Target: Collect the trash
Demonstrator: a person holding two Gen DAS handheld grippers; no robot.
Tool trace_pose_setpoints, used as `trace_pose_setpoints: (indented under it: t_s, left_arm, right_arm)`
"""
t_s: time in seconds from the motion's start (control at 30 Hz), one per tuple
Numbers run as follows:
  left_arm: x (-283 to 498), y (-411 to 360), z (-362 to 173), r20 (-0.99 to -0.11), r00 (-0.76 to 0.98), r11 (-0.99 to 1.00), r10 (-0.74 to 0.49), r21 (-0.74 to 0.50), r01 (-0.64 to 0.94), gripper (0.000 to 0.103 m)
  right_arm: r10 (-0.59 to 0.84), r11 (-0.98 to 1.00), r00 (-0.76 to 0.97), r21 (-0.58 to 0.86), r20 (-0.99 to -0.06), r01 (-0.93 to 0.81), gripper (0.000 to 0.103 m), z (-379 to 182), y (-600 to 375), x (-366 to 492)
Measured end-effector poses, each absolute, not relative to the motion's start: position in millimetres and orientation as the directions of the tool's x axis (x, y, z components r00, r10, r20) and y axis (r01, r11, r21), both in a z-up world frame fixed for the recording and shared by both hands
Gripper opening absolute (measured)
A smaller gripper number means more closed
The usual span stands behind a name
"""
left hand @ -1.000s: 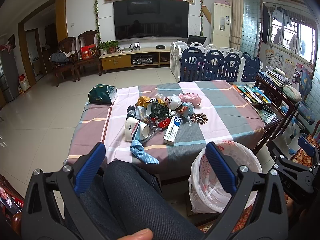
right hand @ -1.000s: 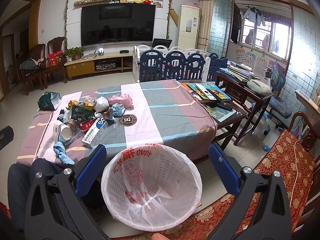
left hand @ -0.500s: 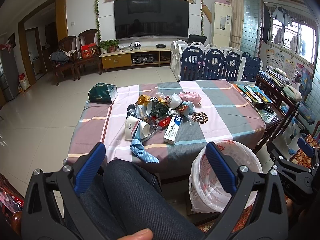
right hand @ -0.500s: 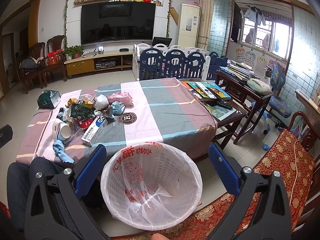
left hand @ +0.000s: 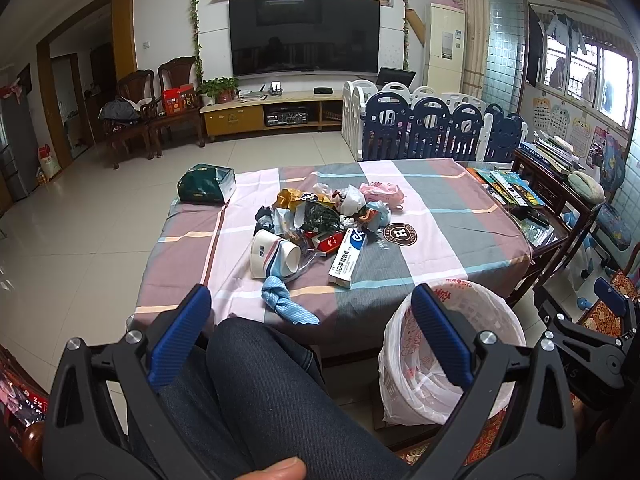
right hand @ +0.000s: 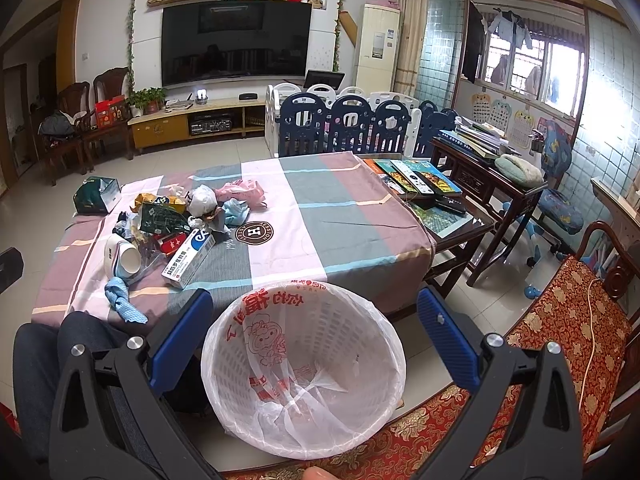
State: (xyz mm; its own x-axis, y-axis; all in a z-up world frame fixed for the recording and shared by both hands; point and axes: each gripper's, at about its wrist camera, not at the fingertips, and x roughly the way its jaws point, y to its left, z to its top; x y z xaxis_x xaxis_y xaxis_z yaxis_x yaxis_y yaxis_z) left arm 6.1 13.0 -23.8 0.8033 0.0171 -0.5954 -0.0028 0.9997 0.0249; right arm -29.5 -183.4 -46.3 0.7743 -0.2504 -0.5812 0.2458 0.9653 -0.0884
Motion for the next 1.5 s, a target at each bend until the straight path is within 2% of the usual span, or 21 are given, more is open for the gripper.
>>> trace_pose_setpoints:
  t_s: [0.57,0.7,0.8,0.87,0.93,1.03,1.23,1.33,1.4,1.47,1.5]
  left_arm:
    - [29,32,-39,-0.622,0.783,1.000,0.004,0.009,0.002,0.100]
    - [64,107,-62,-0.663,0.747,0.980,0.053,-0.110,-0.166,0.099]
    - [89,150,-87,-0.727,0.686,0.952,0.033,-0.187,-0.244,0.093]
    - [98,170,-103,-0.756,0.654,0.924,0.000,-0.250,-0.288,0.087]
    - [102,183,-117,-0.772,0.635,0.903,-0.019,-0.285,-0.320,0.086]
    - [108,194,-131,-0.787,0.617,0.903,0.006,-0.261,-0.342,0.082]
    - [127,230,-151,-0.811,0.584,0.870,0.044,-0.256,-0.421,0.085]
    - [138,241,-159,-0.823,0.566,0.857,0.054,-0.253,-0.449,0.093]
    - [148,243,-165,-0.836,0.547,0.851,0.041,-0.258,-0.458,0.093]
    - [156,242,-169,-0.837,0.546,0.851,0.010,-0.280,-0.445,0.093]
    - [160,239,-171,-0.837,0.548,0.853,0.002,-0.284,-0.438,0.093]
  right_arm:
    - [-0.260,0.962,0.765,-0.092,-0.589,0.256,0.100,-45,-188,-12]
    - [-0.196,0.978,0.756,-0.068,-0.624,0.197,0.100,-58,-183,8]
    - [-0.096,0.995,0.741,-0.033,-0.665,0.099,0.100,-75,-167,31]
    - [-0.015,1.000,0.722,-0.003,-0.691,0.017,0.094,-91,-151,53]
    - [0.070,0.997,0.691,0.038,-0.719,-0.062,0.076,-107,-131,77]
    - [0.214,0.973,0.608,0.114,-0.764,-0.200,0.065,-138,-90,121]
    - [0.370,0.891,0.403,0.197,-0.837,-0.409,0.066,-193,6,182]
    - [0.381,0.873,0.347,0.210,-0.857,-0.440,0.067,-215,34,192]
    - [0.349,0.879,0.336,0.181,-0.875,-0.442,0.067,-228,45,194]
    - [0.322,0.888,0.346,0.154,-0.881,-0.433,0.056,-235,46,191]
    - [0.318,0.889,0.365,0.142,-0.875,-0.435,0.041,-235,46,190]
